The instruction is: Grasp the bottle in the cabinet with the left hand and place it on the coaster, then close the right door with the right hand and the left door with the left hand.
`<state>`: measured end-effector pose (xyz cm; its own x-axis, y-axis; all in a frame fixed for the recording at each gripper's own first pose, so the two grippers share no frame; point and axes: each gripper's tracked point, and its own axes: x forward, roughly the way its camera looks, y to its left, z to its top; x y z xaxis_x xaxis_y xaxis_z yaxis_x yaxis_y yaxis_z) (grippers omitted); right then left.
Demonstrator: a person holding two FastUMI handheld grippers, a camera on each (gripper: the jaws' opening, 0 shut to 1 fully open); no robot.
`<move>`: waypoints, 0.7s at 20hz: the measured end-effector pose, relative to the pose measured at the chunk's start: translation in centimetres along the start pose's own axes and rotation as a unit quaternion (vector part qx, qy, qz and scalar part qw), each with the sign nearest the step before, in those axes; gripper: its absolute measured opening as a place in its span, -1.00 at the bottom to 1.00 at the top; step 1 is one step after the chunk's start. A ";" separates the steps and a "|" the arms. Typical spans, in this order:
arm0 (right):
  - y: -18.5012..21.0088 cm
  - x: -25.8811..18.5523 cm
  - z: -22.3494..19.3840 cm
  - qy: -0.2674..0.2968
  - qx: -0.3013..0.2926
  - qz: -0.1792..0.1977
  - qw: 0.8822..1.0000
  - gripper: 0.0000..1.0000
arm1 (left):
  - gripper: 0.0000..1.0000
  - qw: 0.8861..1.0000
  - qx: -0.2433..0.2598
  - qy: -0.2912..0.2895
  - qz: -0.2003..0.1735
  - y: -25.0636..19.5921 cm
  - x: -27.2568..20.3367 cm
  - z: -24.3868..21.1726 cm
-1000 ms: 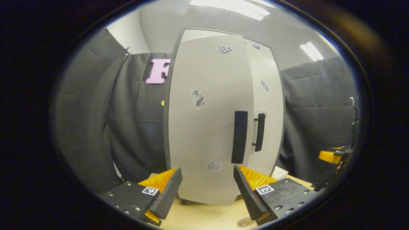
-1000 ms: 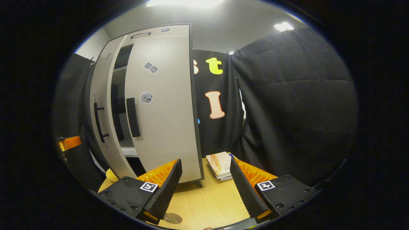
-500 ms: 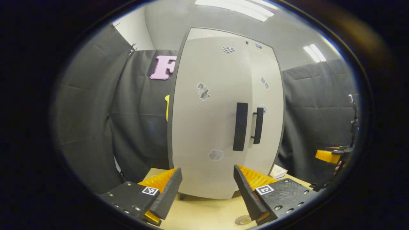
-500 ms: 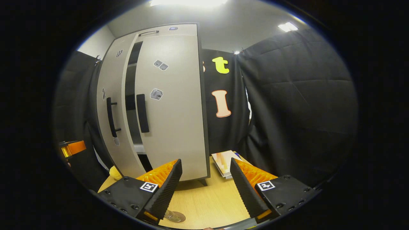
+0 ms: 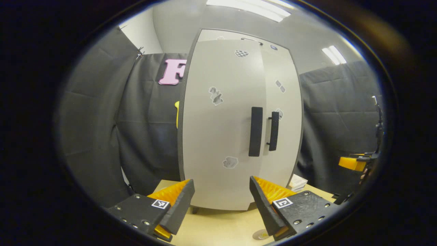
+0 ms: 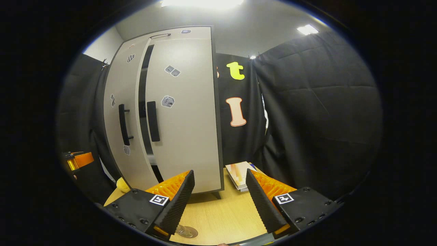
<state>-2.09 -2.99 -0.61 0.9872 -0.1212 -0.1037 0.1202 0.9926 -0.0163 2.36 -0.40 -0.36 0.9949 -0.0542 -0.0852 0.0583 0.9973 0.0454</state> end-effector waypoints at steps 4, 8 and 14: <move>-0.7 0.3 -0.1 -0.001 0.000 -0.006 1.000 0.93 | 0.99 1.000 0.002 -0.007 0.009 0.4 -0.3 0.3; -0.5 1.3 -0.5 0.005 0.015 0.000 1.000 0.93 | 0.99 1.000 0.003 -0.005 0.025 1.3 -0.6 0.0; 1.8 3.2 -0.3 0.009 0.010 0.032 0.999 0.93 | 0.99 0.998 -0.004 -0.002 0.059 3.4 -1.5 -0.8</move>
